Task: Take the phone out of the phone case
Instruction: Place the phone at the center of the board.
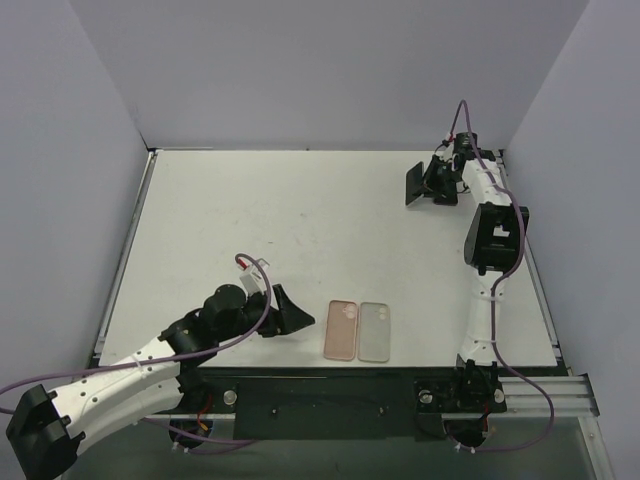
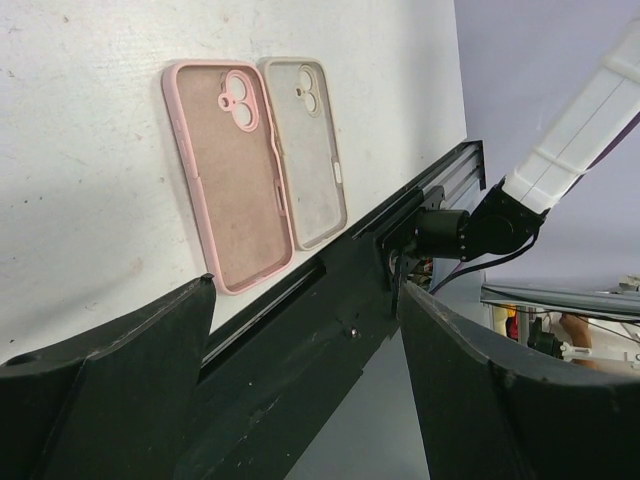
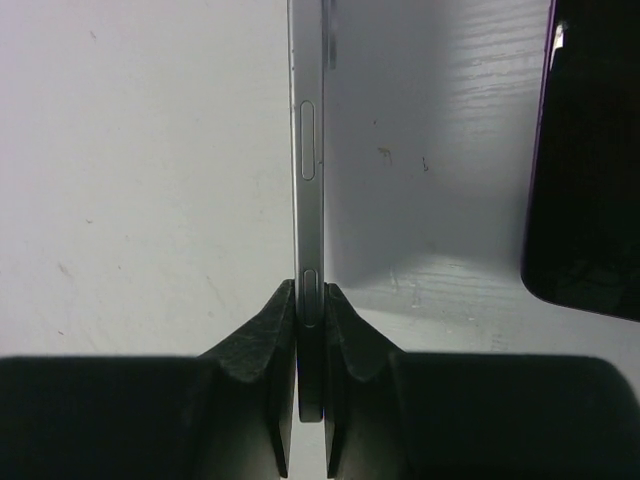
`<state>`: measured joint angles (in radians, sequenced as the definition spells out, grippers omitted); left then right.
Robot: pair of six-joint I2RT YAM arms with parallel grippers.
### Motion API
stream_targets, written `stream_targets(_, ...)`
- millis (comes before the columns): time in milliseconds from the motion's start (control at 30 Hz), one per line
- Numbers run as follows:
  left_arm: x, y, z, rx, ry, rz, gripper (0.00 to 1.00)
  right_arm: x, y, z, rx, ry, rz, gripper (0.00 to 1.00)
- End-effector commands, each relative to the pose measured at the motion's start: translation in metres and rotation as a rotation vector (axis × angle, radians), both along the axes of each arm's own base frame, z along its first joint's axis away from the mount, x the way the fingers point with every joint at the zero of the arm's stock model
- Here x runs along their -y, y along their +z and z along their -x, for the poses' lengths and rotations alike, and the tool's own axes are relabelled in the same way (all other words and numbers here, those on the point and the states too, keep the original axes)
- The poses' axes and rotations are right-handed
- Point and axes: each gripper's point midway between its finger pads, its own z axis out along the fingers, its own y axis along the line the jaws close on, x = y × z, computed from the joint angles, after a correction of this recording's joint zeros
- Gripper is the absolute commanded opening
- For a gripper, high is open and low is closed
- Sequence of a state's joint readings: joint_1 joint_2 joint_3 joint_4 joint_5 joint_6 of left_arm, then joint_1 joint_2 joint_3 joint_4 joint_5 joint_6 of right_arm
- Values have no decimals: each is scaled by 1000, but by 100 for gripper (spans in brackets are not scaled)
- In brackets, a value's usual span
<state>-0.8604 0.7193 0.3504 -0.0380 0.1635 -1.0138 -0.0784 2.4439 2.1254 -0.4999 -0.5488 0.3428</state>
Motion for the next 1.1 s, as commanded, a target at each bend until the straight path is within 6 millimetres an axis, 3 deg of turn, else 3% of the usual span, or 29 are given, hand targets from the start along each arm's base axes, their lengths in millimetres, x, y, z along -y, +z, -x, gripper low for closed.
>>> stream_targets(0, -1, 7, -4, 8, 16, -2, 84, 8, -9, 28, -120, 27, 39, 8)
stream_targets(367, 2, 8, -5, 1, 14, 1, 84, 34, -20, 24, -132, 1, 184, 18)
stream_targets(667, 0, 8, -4, 2, 16, 5, 84, 38, -23, 15, -115, 20, 231, 34)
stream_targets(1067, 1, 5, -3, -11, 13, 2, 84, 42, -24, 1, -77, 38, 320, 40)
